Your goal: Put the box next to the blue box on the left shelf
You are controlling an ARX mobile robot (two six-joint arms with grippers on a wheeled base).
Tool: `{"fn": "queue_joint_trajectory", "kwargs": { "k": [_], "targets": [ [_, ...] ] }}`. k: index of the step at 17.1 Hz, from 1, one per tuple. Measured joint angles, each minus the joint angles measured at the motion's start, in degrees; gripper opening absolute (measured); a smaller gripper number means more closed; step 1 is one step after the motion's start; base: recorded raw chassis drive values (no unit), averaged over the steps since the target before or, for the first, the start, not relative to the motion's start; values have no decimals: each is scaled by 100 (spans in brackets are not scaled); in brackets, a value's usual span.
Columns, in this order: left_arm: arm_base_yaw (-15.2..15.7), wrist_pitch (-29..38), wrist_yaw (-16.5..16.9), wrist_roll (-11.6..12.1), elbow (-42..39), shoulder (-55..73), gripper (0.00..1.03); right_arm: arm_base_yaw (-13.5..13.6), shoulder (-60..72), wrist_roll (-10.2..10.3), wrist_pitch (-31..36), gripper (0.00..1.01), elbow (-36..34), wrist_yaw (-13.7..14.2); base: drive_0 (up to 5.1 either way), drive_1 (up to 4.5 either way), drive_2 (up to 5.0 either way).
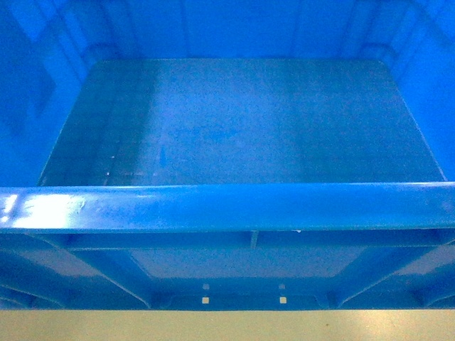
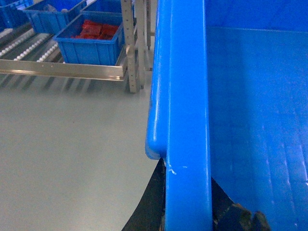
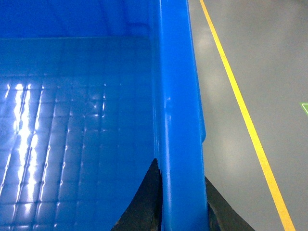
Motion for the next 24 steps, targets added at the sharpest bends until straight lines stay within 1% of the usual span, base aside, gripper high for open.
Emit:
{"fn": "queue_joint_trajectory", "kwargs": {
  "k": [4, 6, 7, 24],
  "targets": [
    [2, 4, -4, -2, 0, 0, 8, 0, 0, -2, 7, 10, 0, 2, 5, 425, -414],
    [2, -48, -4, 0, 0, 28, 8, 0, 46, 7, -20, 10, 0, -4, 0, 0, 0],
    [2, 31, -4, 0, 0, 26, 8, 0, 35, 2, 17, 10, 0, 0, -487, 254, 254],
    [-4, 22, -2, -2, 0, 24, 8, 0, -2, -11, 0, 10, 0, 9, -487, 258, 258]
  ]
}}
